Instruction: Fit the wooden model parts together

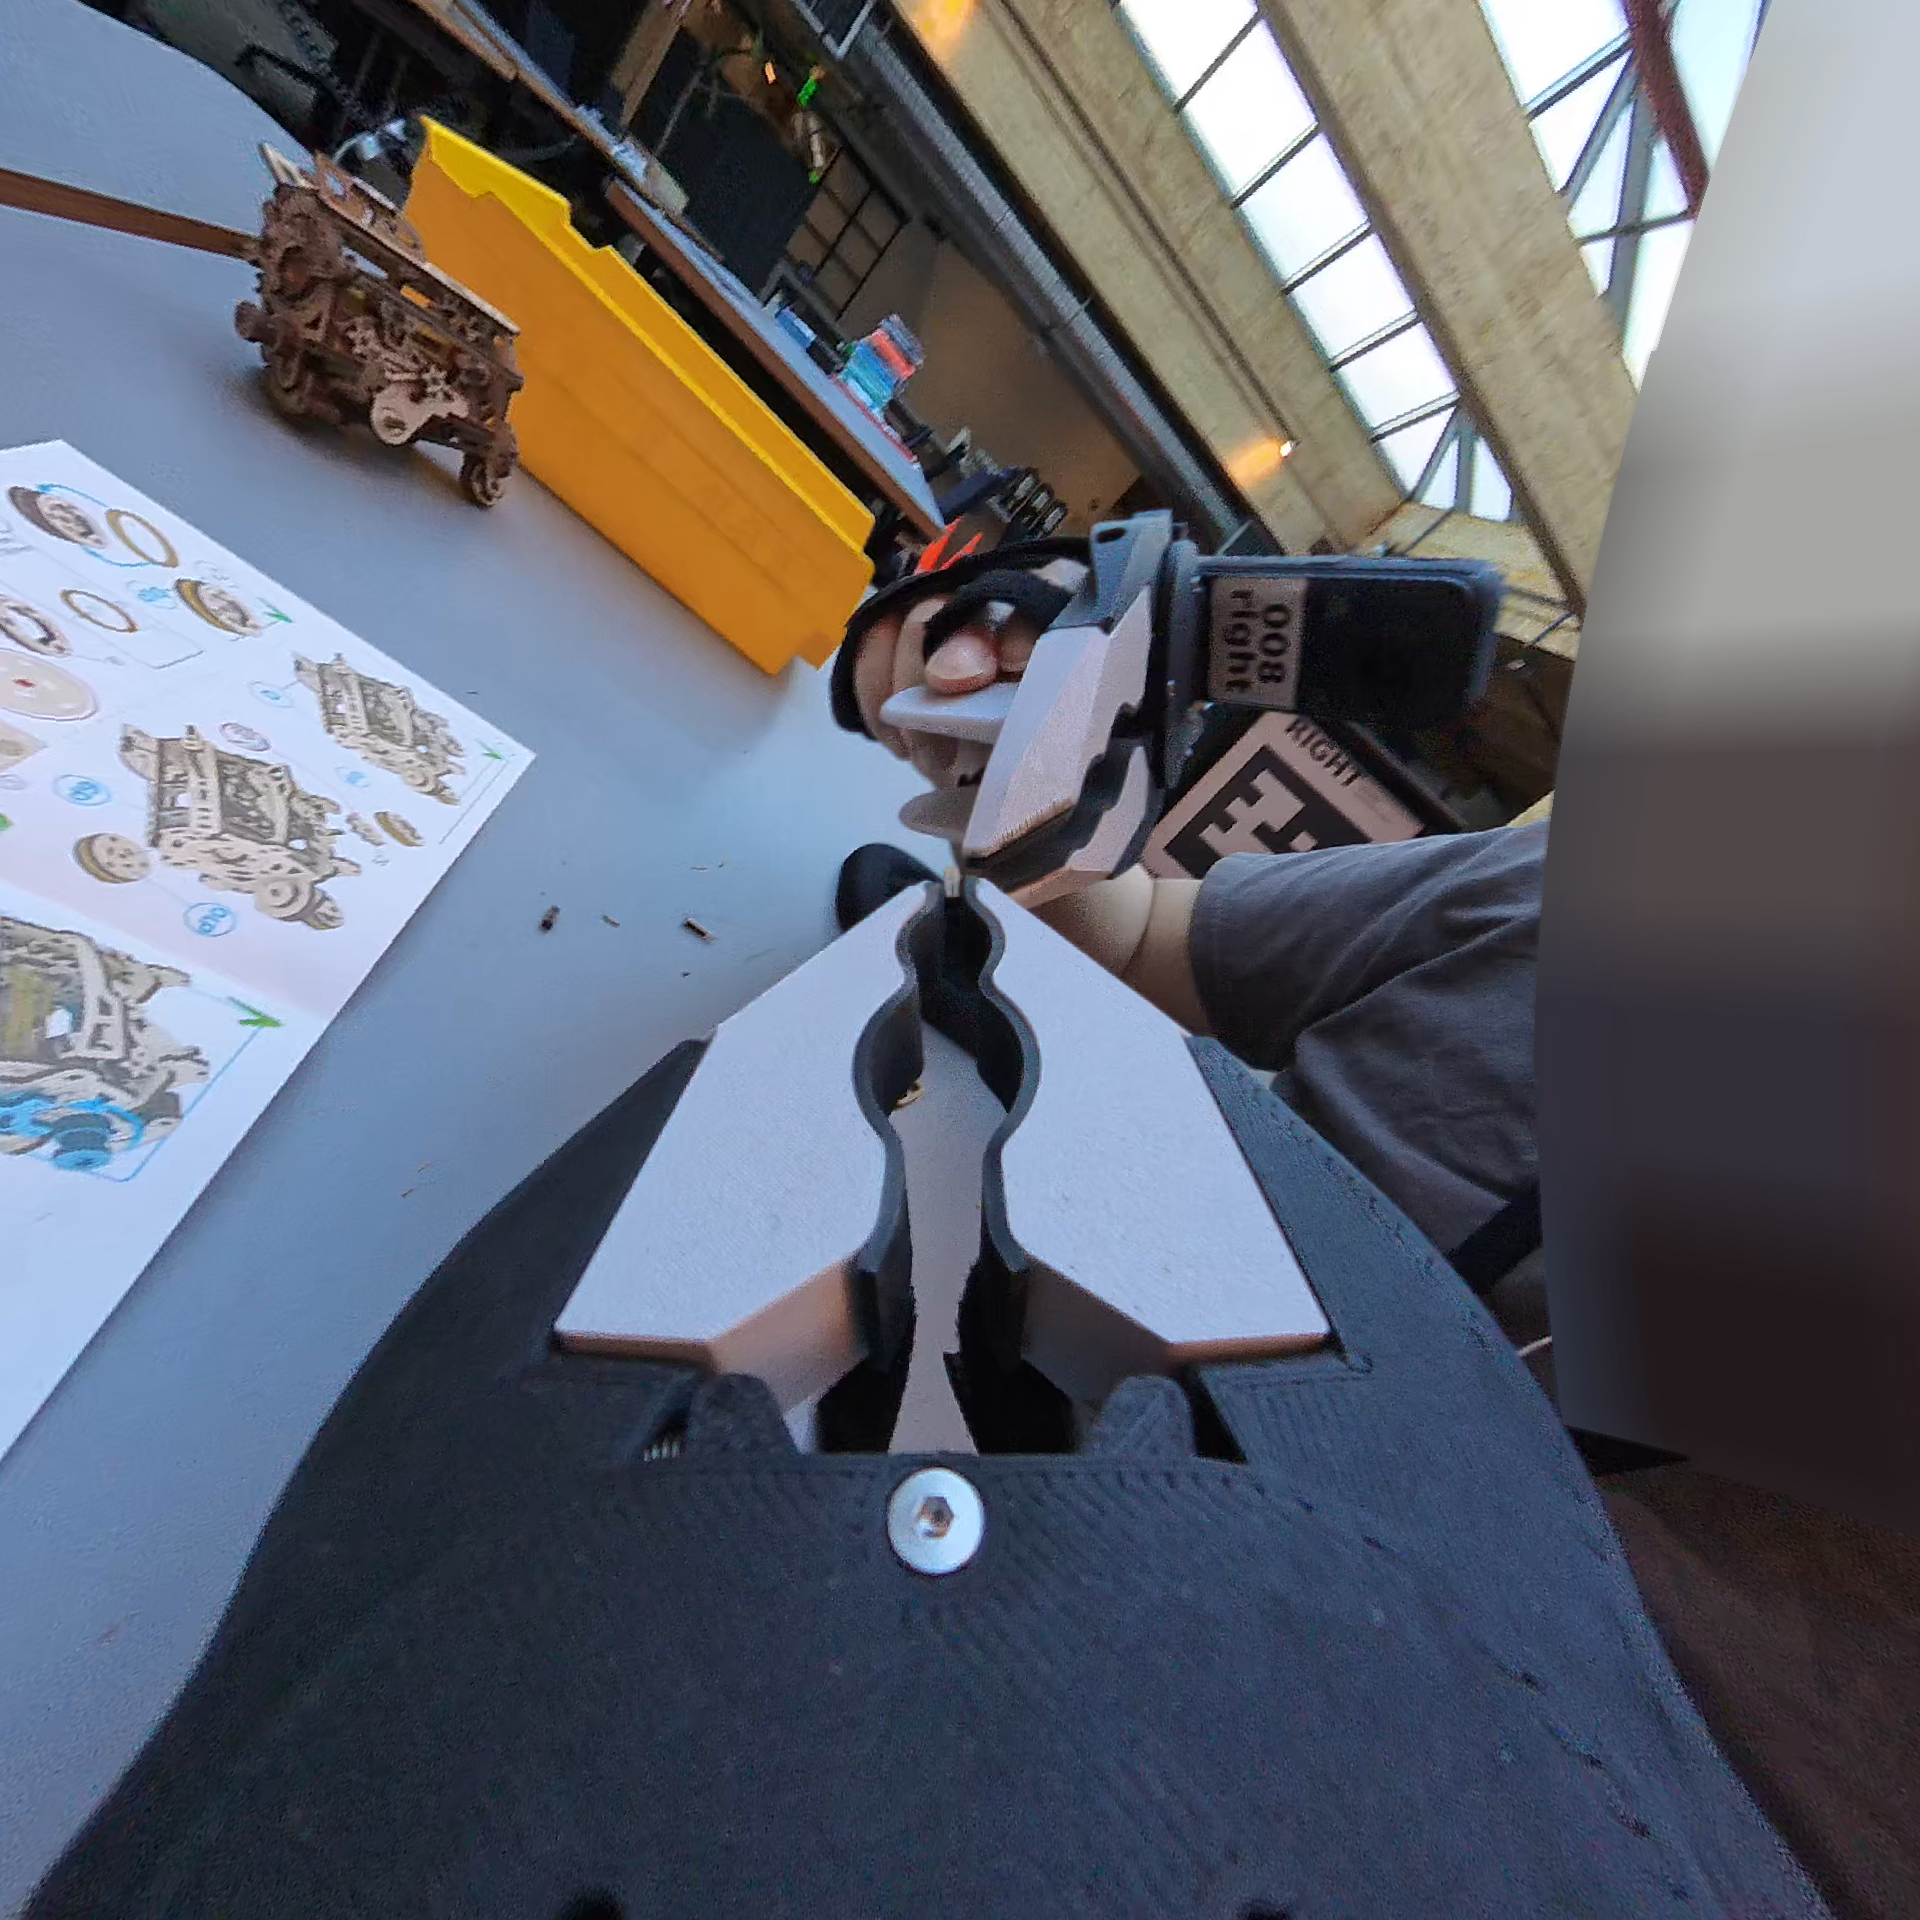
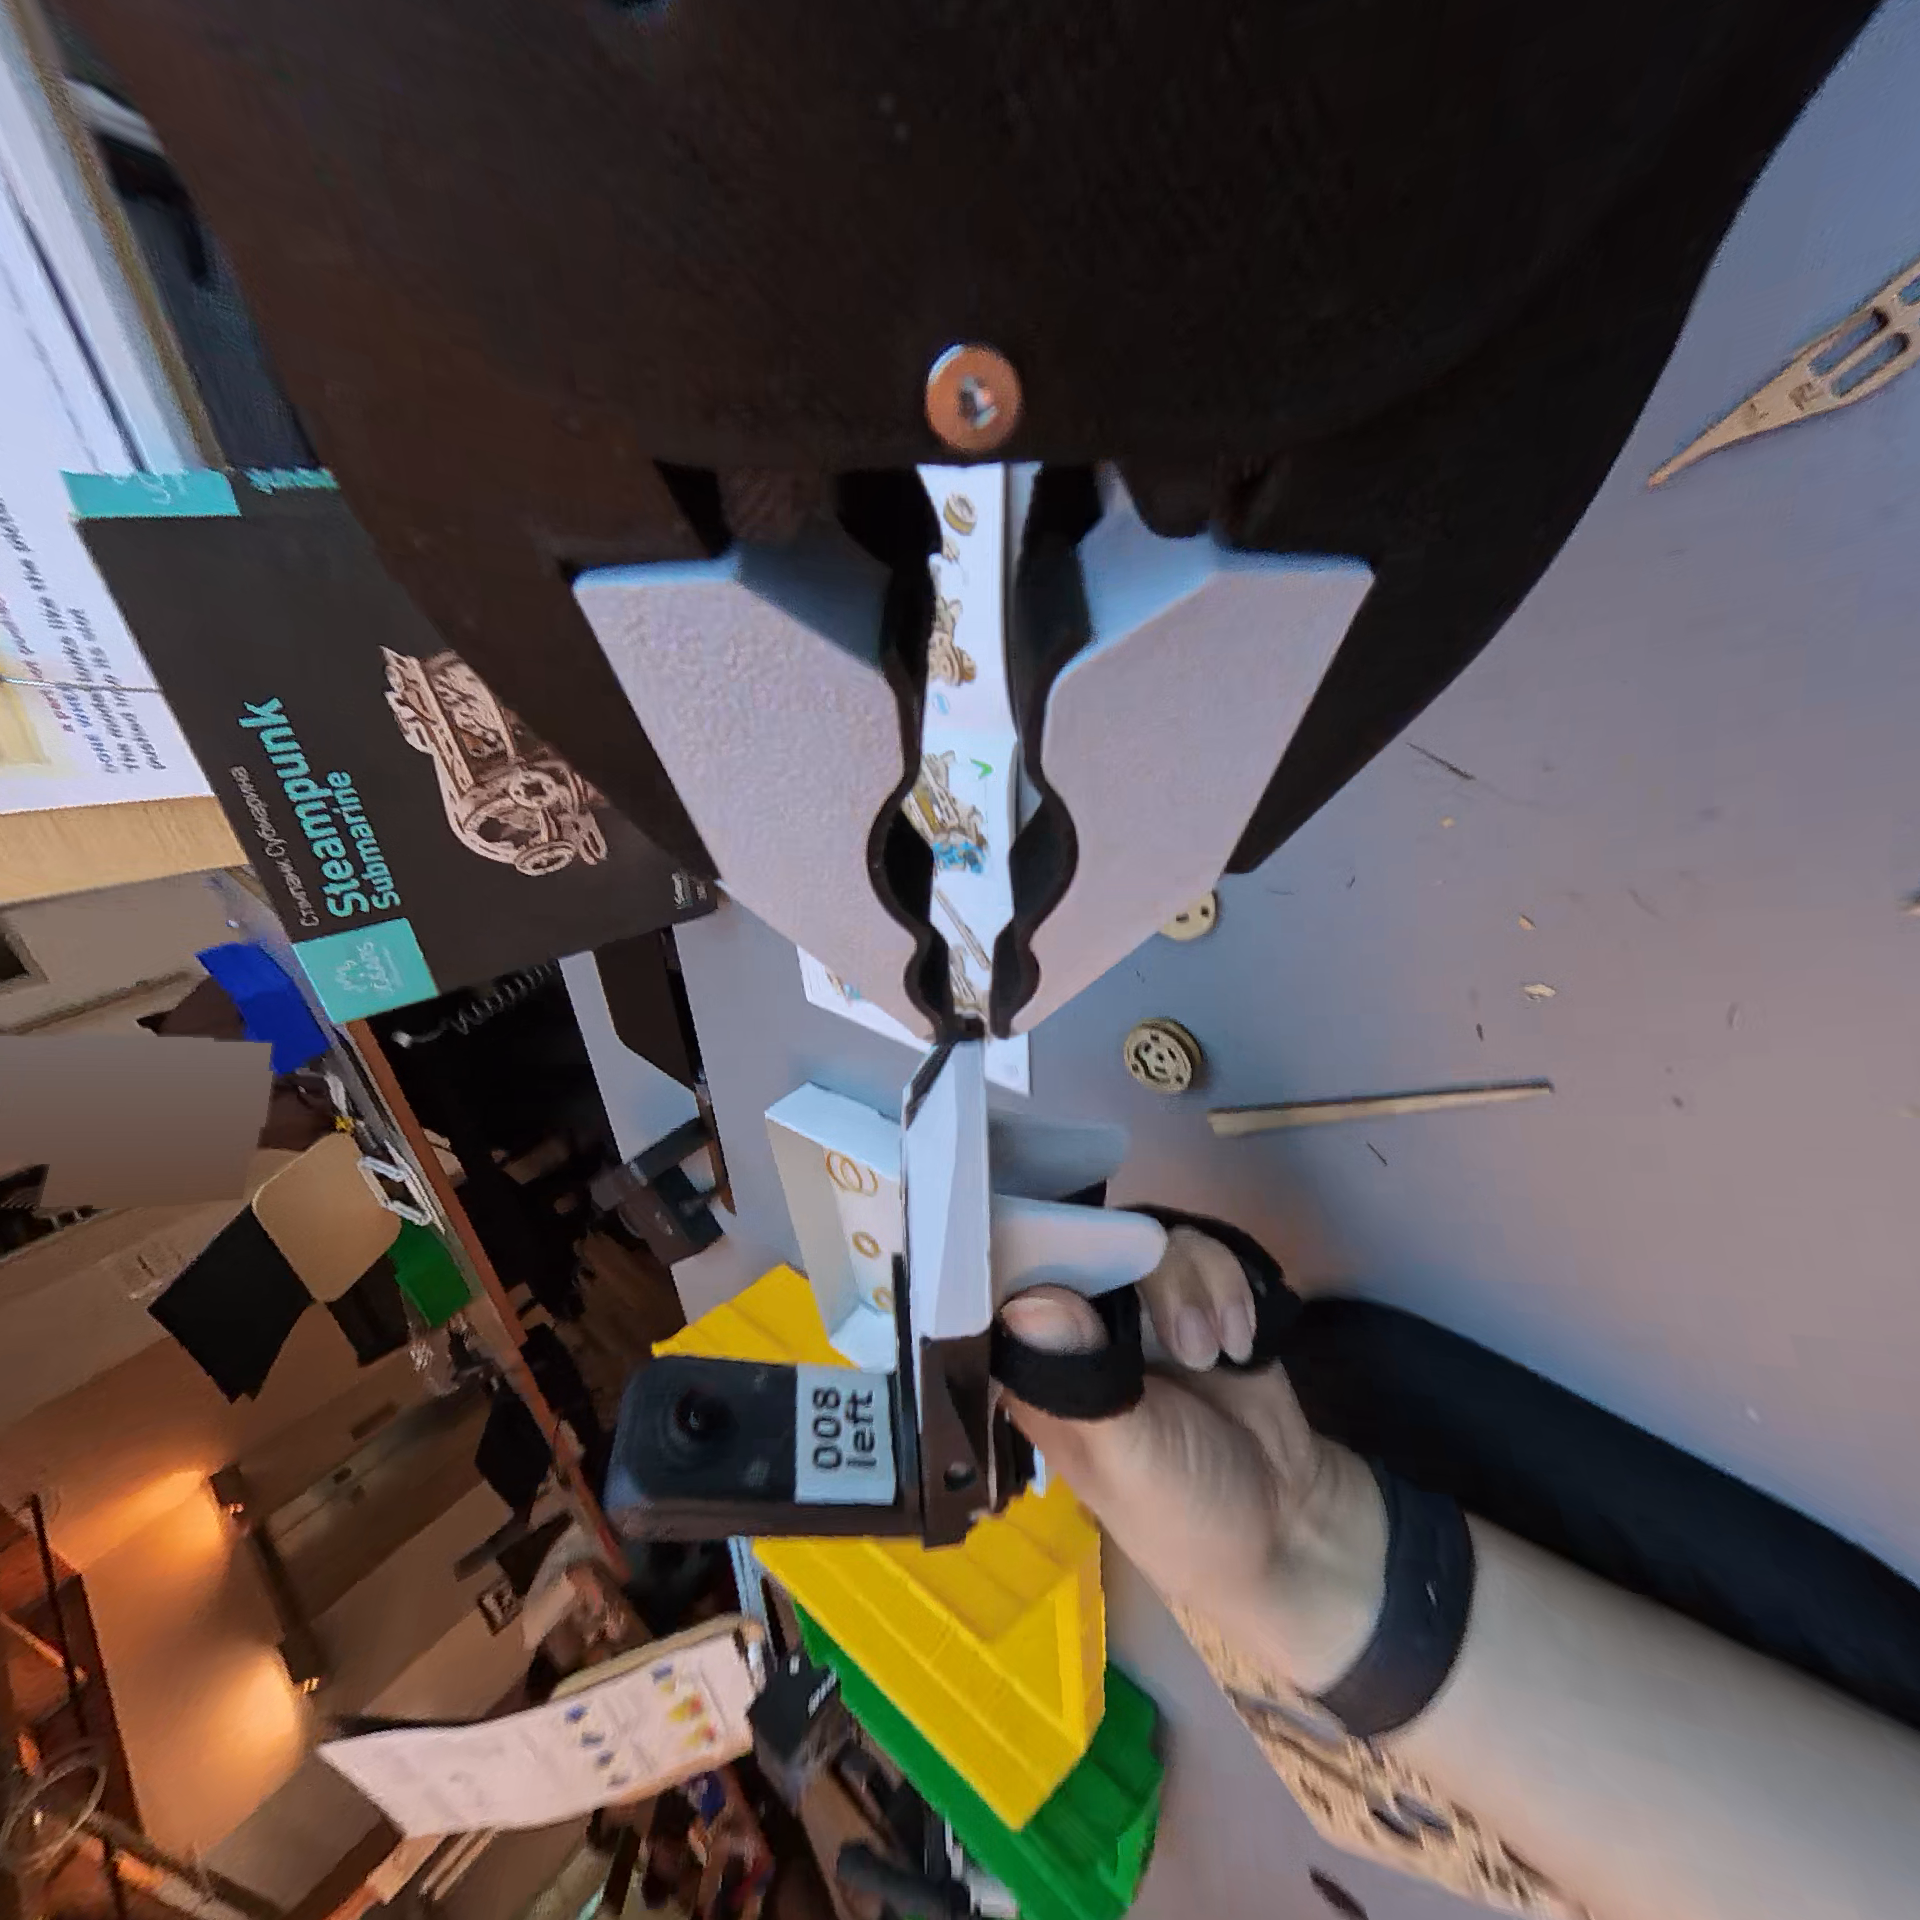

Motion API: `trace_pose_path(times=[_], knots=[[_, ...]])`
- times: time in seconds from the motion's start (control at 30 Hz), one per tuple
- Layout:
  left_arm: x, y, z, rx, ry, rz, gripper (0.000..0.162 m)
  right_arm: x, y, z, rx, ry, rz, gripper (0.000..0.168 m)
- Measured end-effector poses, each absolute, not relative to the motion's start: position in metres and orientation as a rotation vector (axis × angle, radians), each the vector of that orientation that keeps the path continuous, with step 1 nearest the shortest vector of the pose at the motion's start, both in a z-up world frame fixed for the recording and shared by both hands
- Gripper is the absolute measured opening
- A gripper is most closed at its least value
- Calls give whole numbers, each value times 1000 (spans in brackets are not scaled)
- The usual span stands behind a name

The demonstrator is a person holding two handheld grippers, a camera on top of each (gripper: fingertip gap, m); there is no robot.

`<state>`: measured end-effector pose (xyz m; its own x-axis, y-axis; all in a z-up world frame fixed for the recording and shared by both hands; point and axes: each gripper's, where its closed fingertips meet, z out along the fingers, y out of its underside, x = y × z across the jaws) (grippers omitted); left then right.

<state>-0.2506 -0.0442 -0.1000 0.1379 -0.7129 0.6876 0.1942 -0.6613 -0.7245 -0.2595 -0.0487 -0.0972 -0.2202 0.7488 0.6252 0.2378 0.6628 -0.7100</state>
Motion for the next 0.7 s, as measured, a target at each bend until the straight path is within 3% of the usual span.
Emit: trace_pose_path(times=[0.2,0.43,0.7], knots=[[-251,-56,-82,-1595,513,-1778,0,-251,-57,-72,-775,-1623,974,21],[-245,-66,-78,-1570,556,-1856,0,-258,-66,-82,-745,-1664,958,6],[-245,-68,-81,-1585,560,-1886,0,-256,-68,-81,-721,-1671,939,2]])
